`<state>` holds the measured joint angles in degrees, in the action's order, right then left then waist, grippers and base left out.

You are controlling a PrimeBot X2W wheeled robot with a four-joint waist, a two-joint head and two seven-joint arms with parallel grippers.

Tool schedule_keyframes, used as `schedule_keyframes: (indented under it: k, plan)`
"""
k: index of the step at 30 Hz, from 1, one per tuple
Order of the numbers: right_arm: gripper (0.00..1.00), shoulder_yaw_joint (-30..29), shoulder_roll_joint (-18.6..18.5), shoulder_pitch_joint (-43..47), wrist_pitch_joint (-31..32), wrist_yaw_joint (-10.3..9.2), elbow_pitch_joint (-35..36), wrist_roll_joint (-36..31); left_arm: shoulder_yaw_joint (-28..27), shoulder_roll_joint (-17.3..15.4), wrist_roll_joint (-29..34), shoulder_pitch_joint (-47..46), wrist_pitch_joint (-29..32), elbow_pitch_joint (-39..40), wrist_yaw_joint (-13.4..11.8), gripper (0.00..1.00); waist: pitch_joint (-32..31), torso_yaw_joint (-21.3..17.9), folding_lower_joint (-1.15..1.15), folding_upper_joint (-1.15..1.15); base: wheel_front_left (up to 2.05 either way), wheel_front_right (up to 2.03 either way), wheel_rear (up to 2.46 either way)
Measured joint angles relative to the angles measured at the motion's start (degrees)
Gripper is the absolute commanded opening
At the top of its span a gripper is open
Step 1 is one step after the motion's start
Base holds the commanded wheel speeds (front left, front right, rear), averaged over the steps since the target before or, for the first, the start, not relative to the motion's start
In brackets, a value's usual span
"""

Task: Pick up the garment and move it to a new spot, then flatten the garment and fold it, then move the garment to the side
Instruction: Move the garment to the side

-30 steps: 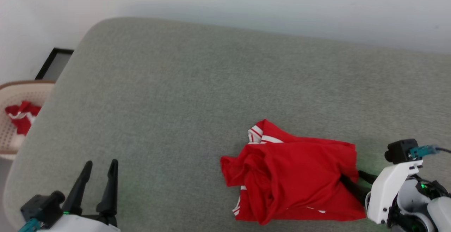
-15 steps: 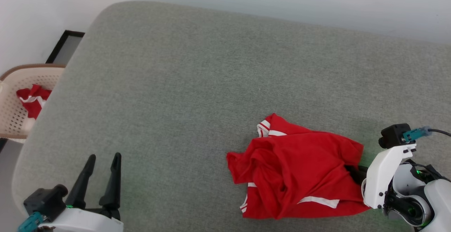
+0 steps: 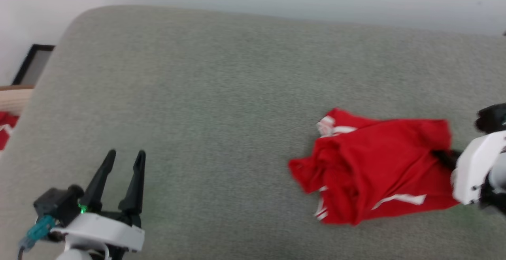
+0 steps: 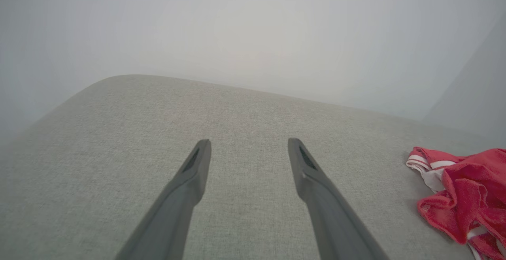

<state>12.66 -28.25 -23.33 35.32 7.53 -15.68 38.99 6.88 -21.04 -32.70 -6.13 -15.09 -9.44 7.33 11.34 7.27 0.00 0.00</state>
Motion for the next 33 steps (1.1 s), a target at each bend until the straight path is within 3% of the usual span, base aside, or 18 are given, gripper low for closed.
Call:
schedule_keyframes:
  k: [16,33]
  plan:
    - [0.00,-5.8,-11.4,-7.4,0.6,0.00,3.2,-6.2,7.6,-3.4,-0.6,-10.6,0.0,0.6,0.0,1.00,4.9,-9.6,0.00,0.00,0.00,0.00,0.00]
    - [0.00,-4.4,-20.3,-13.9,-12.1,0.01,-8.2,-13.2,16.2,-7.2,-1.7,-21.3,0.0,-0.4,0.0,1.00,13.7,-17.9,0.00,0.00,0.00,0.00,0.00]
